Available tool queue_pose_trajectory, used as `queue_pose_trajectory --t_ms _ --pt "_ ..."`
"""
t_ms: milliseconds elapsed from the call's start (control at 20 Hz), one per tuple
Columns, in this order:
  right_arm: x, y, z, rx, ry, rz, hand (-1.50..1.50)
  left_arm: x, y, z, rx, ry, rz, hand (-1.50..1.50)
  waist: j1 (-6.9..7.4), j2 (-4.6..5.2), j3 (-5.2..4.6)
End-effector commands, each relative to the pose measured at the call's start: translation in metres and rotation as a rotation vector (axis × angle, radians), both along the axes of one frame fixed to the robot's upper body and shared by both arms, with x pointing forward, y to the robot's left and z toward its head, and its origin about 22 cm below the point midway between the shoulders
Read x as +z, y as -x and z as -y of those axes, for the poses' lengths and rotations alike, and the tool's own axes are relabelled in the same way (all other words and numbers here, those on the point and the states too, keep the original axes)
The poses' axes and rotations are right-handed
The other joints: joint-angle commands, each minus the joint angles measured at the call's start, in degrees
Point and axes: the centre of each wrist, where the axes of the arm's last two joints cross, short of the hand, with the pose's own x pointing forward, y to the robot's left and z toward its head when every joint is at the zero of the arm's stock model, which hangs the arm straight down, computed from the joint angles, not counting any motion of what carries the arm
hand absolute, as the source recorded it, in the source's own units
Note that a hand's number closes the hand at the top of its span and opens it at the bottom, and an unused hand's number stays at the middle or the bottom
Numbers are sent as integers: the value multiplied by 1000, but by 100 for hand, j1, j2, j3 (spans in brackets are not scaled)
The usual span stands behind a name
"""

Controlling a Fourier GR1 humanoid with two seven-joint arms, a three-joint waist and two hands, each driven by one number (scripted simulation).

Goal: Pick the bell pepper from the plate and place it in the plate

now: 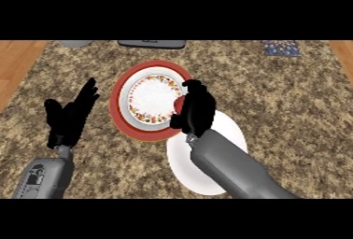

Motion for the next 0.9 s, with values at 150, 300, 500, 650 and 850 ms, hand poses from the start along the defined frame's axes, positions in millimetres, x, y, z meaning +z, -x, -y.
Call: queue_pose_trajectory --t_ms 150,300,500,650,850 --pt "7 7 -21 15 -131 204 -150 4 -1 -10 20 -2 -8 0 -128 -32 -3" --pt "24 13 -29 141 -238 376 -150 -4 3 -8 13 4 -8 0 -135 -29 0" --pt "49 22 -39 138 -399 405 -150 -10 4 -7 20 8 -11 0 -126 -50 -4" --pt "62 25 -34 79 -567 364 -150 -7 8 -13 30 -3 -9 0 -111 -57 2" --pt "66 46 -33 107 -728 294 -150 -3 10 -15 30 -11 -1 0 -187 -67 3"
